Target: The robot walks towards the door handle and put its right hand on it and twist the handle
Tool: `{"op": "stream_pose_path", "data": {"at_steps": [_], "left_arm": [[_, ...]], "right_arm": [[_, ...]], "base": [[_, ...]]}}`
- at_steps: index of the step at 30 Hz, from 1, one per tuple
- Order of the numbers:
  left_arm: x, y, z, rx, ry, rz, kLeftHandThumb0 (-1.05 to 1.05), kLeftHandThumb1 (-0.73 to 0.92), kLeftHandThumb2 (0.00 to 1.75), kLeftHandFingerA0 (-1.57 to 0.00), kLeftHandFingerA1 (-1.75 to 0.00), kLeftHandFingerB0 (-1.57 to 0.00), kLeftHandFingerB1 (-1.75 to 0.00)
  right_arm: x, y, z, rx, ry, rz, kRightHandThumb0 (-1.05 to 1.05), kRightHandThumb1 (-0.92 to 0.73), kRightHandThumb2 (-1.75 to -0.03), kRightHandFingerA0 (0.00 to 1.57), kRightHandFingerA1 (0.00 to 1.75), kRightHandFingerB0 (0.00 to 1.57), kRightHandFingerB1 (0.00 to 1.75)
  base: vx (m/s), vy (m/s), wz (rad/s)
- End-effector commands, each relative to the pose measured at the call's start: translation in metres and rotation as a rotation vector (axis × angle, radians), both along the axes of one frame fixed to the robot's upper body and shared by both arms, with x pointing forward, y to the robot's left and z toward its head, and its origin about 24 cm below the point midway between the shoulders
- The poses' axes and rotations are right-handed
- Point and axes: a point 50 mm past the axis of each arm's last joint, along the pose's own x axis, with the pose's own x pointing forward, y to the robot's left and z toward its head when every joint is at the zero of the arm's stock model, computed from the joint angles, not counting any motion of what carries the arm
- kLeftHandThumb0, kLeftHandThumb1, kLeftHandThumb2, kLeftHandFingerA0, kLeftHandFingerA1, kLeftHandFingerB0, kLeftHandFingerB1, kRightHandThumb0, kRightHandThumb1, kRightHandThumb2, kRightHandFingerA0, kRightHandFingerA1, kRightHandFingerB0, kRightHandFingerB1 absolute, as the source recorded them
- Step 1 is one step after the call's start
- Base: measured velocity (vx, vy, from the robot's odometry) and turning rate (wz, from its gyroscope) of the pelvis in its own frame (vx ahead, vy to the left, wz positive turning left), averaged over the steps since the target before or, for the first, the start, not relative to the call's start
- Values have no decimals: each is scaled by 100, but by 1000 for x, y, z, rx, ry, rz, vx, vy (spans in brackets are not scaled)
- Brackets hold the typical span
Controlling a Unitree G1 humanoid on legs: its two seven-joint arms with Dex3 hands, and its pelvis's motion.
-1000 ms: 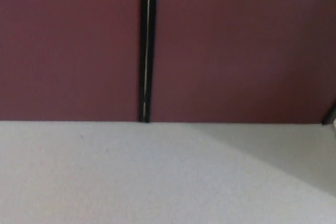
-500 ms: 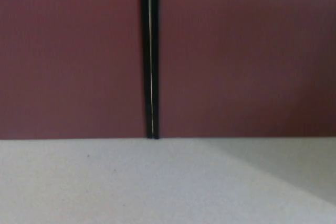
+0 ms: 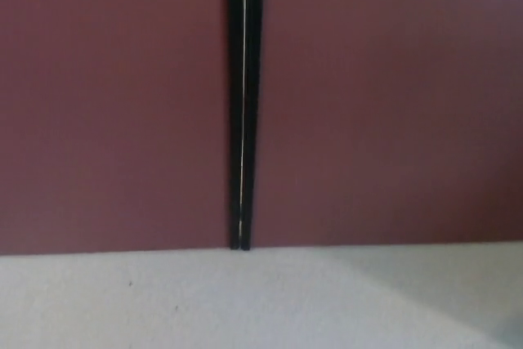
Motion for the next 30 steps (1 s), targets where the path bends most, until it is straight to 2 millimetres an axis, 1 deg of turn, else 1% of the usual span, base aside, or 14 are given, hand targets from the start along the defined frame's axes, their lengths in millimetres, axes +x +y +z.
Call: {"op": "stream_pose_path", "data": {"at_steps": [1,7,10,11,12,14,17,18,22,23,26,30], "left_arm": [[-7,-1,-2,3,29,-13,-20,60,58,-54,-43,-36,-36],[-7,-2,-2,10,25,-6,-21,60,58,-56,-44,-36,-36],[-7,-2,-2,10,25,-6,-21,60,58,-56,-44,-36,-36],[-8,-2,-3,10,25,-5,-20,60,58,-55,-44,-37,-36],[-8,-2,-3,8,26,-5,-20,60,58,-55,-44,-37,-36],[-11,-2,-3,6,34,-5,-20,60,58,-55,-44,-37,-36],[-11,-2,-3,6,34,-5,-20,60,58,-55,-44,-37,-36],[-11,-2,-3,4,36,-7,-21,60,58,-59,-45,-38,-37],[-11,-1,-3,6,41,-12,-21,60,58,-60,-46,-39,-37],[-12,-1,-3,10,42,-16,-21,60,58,-62,-47,-41,-37],[-14,-1,-3,9,41,-10,-21,60,58,-62,-47,-42,-38],[-13,-1,-3,18,43,-21,-21,59,58,-64,-47,-42,-38]], "right_arm": [[-5,-2,0,-11,17,3,-25,-57,-57,72,48,47,38],[-5,-1,0,-11,0,6,-24,-58,-57,74,48,46,37],[-5,-1,0,-11,0,6,-24,-58,-57,74,48,46,37],[-3,-1,0,-16,5,13,-23,-57,-57,72,47,46,37],[-3,-1,0,-14,8,10,-24,-58,-58,74,48,47,38],[-5,-1,0,-10,12,2,-23,-58,-57,76,49,46,37],[-5,-1,0,-10,12,2,-23,-58,-57,76,49,46,37],[-4,-1,0,-10,15,5,-23,-57,-57,76,49,46,37],[-3,-1,0,-6,17,5,-25,-59,-58,76,50,46,38],[-4,-1,0,-7,18,10,-22,-58,-57,73,48,45,37],[-4,-1,0,-6,19,13,-23,-58,-57,72,47,45,37],[-3,-1,0,-19,23,33,-23,-57,-57,73,47,45,37]], "base": [[256,131,1],[222,71,4],[214,-52,6],[319,-90,11],[291,-103,-64],[259,-79,15],[245,-64,-2],[227,-46,-9],[220,-33,-5],[36,148,2],[110,271,14],[95,197,2]]}}
